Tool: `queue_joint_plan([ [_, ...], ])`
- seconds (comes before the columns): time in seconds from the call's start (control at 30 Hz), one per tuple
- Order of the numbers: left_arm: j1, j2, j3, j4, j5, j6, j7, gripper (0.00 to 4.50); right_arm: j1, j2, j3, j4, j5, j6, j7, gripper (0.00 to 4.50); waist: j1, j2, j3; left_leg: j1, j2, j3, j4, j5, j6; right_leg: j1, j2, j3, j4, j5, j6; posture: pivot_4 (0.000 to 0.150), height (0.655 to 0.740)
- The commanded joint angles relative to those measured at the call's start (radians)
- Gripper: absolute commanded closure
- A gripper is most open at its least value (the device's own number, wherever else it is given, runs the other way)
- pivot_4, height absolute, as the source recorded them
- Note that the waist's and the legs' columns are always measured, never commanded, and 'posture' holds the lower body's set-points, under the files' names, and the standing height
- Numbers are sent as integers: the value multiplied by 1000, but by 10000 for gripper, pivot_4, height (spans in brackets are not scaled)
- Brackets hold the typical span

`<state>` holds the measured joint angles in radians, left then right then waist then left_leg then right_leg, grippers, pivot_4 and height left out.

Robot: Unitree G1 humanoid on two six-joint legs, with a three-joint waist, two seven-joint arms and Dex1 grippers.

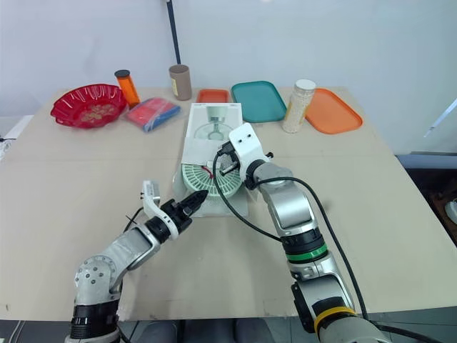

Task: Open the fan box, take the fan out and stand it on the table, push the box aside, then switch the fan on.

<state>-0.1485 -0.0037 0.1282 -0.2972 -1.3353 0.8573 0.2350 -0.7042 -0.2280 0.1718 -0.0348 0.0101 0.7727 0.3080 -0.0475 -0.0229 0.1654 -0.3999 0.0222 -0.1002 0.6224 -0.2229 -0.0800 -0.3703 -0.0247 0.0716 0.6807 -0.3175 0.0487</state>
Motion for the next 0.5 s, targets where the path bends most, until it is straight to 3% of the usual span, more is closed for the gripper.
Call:
queue_joint_plan([
  [0.03,9,34,-4,-32,43,-3,28,11895,7,-4,-1,17,-6,5,4,45000,0,0,0,0,0,0,0,0,0,0,0,0,0,0,0,1500,7400],
  [0.13,10,46,-6,-45,53,-11,25,695,10,-6,-2,19,-6,1,5,45000,0,0,0,0,0,0,0,0,0,0,0,0,0,0,0,1500,7400],
  [0.5,-49,-1,61,-2,-61,-89,-11,695,21,-8,5,17,-12,-5,6,45000,2,0,0,0,0,0,0,0,0,0,0,0,0,0,0,1500,7400],
])
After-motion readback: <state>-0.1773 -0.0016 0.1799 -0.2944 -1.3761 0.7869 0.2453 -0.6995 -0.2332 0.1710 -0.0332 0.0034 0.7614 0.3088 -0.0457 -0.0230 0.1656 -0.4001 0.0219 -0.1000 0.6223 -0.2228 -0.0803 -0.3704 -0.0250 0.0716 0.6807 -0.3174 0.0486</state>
